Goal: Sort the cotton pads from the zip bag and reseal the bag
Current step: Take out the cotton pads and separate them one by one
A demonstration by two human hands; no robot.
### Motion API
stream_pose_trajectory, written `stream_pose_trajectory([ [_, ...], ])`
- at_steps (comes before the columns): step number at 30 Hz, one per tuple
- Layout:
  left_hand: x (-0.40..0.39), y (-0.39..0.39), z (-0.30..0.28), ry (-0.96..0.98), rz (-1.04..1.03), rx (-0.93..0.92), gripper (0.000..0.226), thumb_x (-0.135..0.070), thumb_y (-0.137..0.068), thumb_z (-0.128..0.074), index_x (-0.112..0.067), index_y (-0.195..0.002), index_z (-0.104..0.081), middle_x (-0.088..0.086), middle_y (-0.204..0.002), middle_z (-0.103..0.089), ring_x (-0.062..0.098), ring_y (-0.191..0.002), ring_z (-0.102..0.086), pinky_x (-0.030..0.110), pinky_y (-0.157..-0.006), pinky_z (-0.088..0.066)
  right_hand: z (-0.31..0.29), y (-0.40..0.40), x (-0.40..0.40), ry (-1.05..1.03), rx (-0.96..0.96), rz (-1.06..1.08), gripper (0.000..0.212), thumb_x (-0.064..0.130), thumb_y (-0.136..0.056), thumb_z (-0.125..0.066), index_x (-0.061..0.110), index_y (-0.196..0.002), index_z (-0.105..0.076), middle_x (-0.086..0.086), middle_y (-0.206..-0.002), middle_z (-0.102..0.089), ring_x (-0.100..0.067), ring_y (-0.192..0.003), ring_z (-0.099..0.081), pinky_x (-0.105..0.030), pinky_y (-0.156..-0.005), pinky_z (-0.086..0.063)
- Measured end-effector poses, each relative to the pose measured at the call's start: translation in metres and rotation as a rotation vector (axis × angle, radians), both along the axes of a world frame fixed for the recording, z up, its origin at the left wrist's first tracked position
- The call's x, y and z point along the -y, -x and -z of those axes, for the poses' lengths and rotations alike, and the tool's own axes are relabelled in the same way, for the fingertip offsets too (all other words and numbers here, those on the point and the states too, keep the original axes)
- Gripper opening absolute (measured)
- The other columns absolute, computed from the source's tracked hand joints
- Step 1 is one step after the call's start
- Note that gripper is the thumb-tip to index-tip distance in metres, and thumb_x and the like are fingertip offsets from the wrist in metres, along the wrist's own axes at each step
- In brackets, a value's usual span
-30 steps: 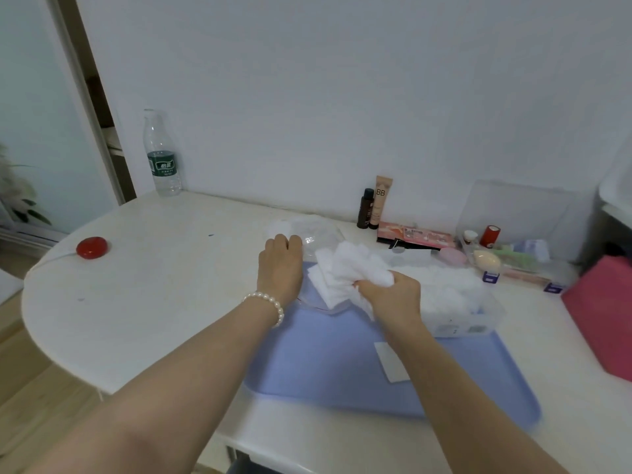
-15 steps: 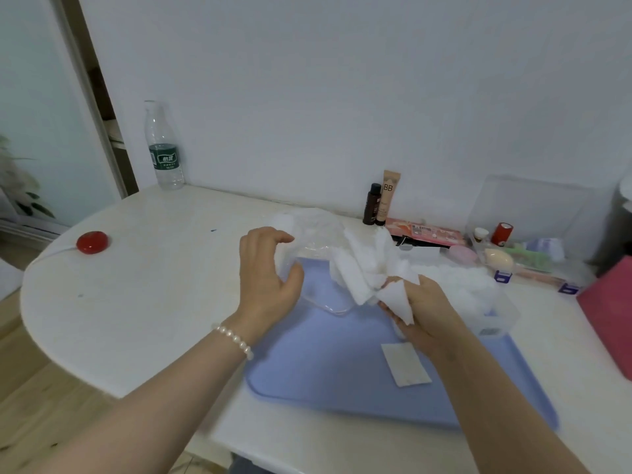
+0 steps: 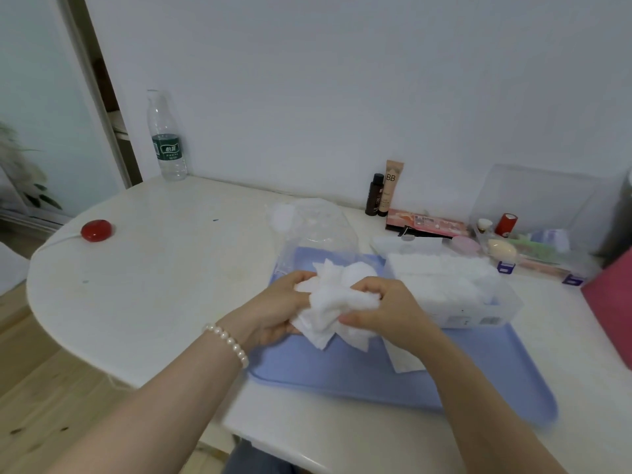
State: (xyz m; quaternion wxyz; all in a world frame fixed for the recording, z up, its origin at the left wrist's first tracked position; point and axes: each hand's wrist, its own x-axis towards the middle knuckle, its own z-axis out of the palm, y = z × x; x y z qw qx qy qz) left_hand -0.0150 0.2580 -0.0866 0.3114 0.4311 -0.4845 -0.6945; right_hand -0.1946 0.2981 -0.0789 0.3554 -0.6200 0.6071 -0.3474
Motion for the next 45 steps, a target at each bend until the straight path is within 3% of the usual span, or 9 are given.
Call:
stream_pose_trajectory([
  [4,-0.003,-0.003,0.006,0.1,-0.023,0.078,0.032,-0.007,-0.07,-0.07,-0.012,-0.099,-0.057,0.0,-0.074,-0.065,0.008,-0.059,-0.062,0.019,-0.047,-0.047,0.001,0.012,-0.005,-0.018,-0.088,-0.104,0.019,0.009,-0.064,-0.068,0.021,-0.07,-0.054,-0.001,-0.067,-0.049,-0.009,-0.052,-0.042,-0.023,-0.052,-0.038],
  [8,-0.002,-0.004,0.014,0.272,-0.027,0.251,0.029,-0.003,-0.077,-0.068,-0.006,-0.103,-0.058,0.008,-0.089,-0.064,0.018,-0.079,-0.058,0.029,-0.071,-0.049,0.004,0.019,-0.007,0.079,-0.213,-0.061,0.025,0.007,-0.072,-0.07,0.026,-0.063,-0.056,0.001,-0.071,-0.055,-0.01,-0.06,-0.048,-0.018,-0.056,-0.041],
  [16,-0.009,0.007,0.021,0.589,-0.048,0.589,0.025,-0.025,-0.089,-0.058,-0.023,-0.114,-0.057,-0.007,-0.111,-0.062,0.015,-0.103,-0.058,0.03,-0.09,-0.044,-0.011,0.025,-0.015,0.057,0.05,-0.019,0.018,0.016,-0.089,-0.06,0.008,-0.074,-0.066,0.004,-0.055,-0.059,-0.008,-0.047,-0.056,-0.025,-0.044,-0.047],
  [20,-0.018,0.001,0.013,0.832,-0.221,0.845,0.026,-0.025,-0.086,-0.058,-0.022,-0.112,-0.056,-0.008,-0.107,-0.058,0.018,-0.098,-0.055,0.031,-0.083,-0.044,-0.002,0.021,-0.012,0.041,-0.335,0.03,0.015,0.028,-0.089,-0.059,0.015,-0.084,-0.064,0.0,-0.08,-0.06,-0.016,-0.072,-0.059,-0.027,-0.064,-0.046],
  [24,-0.027,0.003,0.003,1.059,-0.426,0.709,0.014,-0.012,-0.084,-0.061,-0.017,-0.097,-0.064,-0.01,-0.092,-0.057,0.014,-0.089,-0.051,0.017,-0.072,-0.034,-0.004,0.015,-0.017,0.133,-0.525,0.094,0.019,0.033,-0.084,-0.065,0.019,-0.097,-0.069,-0.001,-0.1,-0.045,-0.018,-0.092,-0.051,-0.027,-0.079,-0.038],
  [27,-0.031,0.015,-0.006,0.956,-0.436,0.46,0.011,-0.008,-0.084,-0.064,-0.018,-0.08,-0.065,-0.013,-0.082,-0.062,0.004,-0.076,-0.054,0.007,-0.069,-0.037,-0.016,0.019,-0.022,0.244,-0.377,0.156,0.011,0.028,-0.08,-0.071,0.02,-0.086,-0.069,-0.002,-0.092,-0.046,-0.014,-0.077,-0.048,-0.026,-0.072,-0.038],
  [35,-0.029,0.049,-0.015,0.373,-0.059,-0.1,0.036,-0.035,-0.085,-0.063,0.001,-0.092,-0.068,0.012,-0.086,-0.069,0.017,-0.082,-0.063,0.031,-0.081,-0.05,-0.03,0.029,-0.029,0.186,0.251,0.063,0.014,0.006,-0.083,-0.066,0.009,-0.069,-0.066,0.002,-0.05,-0.05,-0.002,-0.041,-0.039,-0.011,-0.044,-0.033],
  [40,-0.03,0.055,-0.016,0.222,0.133,-0.182,0.019,-0.007,-0.084,-0.06,0.003,-0.098,-0.067,0.02,-0.09,-0.071,0.024,-0.079,-0.07,0.029,-0.072,-0.058,-0.024,0.014,-0.029,0.164,0.326,0.084,0.012,-0.003,-0.084,-0.062,0.004,-0.074,-0.061,0.01,-0.035,-0.049,0.0,-0.03,-0.044,-0.011,-0.035,-0.032],
  [45,-0.017,0.046,-0.01,0.102,-0.019,-0.209,0.022,0.0,-0.09,-0.053,0.01,-0.108,-0.06,0.021,-0.096,-0.07,0.023,-0.081,-0.071,0.028,-0.064,-0.059,-0.018,0.024,-0.02,0.31,0.186,0.291,0.017,0.016,-0.091,-0.058,0.019,-0.075,-0.063,-0.001,-0.051,-0.06,-0.008,-0.033,-0.043,-0.018,-0.04,-0.037],
])
